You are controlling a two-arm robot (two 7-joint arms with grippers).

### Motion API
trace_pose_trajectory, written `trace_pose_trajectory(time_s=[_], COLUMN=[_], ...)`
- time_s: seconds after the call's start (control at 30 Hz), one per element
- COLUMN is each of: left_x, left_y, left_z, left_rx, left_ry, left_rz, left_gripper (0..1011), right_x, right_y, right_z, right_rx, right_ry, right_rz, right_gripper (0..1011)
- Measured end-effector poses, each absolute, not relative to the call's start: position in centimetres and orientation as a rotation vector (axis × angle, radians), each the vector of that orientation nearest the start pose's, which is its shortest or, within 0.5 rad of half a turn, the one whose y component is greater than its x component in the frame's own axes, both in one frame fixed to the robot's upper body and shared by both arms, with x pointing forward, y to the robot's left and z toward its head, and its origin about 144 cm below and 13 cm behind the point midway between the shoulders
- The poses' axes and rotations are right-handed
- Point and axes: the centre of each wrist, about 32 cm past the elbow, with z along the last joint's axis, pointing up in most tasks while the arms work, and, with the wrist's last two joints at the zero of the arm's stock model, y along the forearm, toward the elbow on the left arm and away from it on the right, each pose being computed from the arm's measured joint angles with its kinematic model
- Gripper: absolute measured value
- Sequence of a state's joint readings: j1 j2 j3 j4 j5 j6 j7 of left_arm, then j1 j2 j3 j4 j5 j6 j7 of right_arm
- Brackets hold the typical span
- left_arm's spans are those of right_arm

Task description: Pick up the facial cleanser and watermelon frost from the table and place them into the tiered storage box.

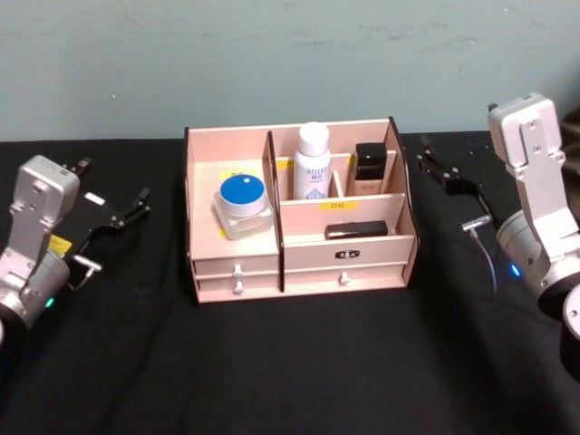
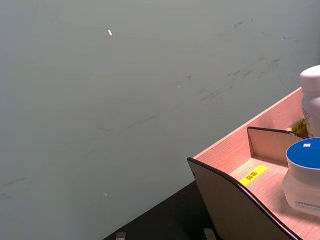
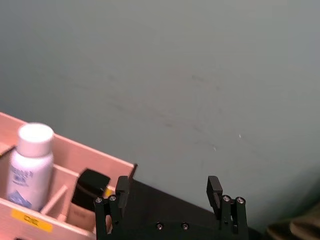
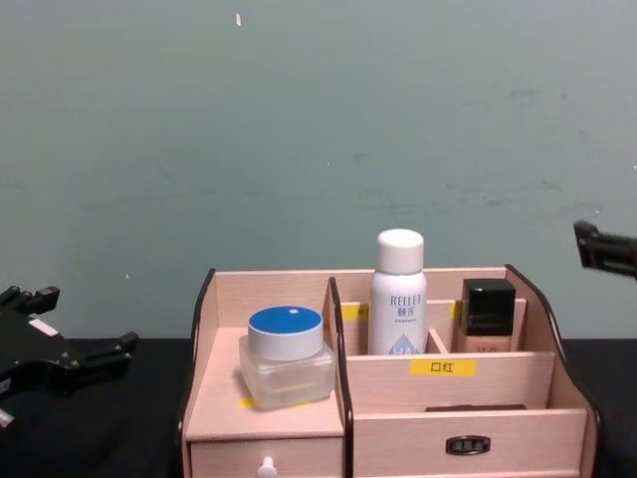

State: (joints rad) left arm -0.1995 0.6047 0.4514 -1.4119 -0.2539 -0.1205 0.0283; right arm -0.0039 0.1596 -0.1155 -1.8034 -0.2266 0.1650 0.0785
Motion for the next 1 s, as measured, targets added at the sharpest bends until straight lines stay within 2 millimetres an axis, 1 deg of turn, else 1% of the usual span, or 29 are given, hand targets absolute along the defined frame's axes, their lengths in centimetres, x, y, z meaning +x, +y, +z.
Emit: trace_pose_trajectory(time_s=[0.13, 0.33, 0.47, 1.0], left_x=[48.9, 48.9, 48.9, 48.9], left_y=[31.0, 31.0, 31.0, 31.0], left_z=[114.0, 114.0, 114.0, 114.0], left_rx=[0.304, 0.304, 0.305, 0.305], left_ry=[-0.285, -0.285, -0.285, -0.285], left_rz=[1.248, 1.248, 1.248, 1.248], left_gripper=[1001, 1001, 1001, 1001], right_x=[45.3, 46.0, 46.2, 46.1], right_y=[-22.9, -23.1, -23.2, -23.2], right_z=[120.3, 118.7, 118.1, 118.3], right_rx=[-0.273, -0.327, -0.349, -0.342], right_ry=[-0.324, -0.278, -0.256, -0.264], right_rz=[-1.405, -1.409, -1.402, -1.404], right_gripper=[1000, 1000, 1000, 1000])
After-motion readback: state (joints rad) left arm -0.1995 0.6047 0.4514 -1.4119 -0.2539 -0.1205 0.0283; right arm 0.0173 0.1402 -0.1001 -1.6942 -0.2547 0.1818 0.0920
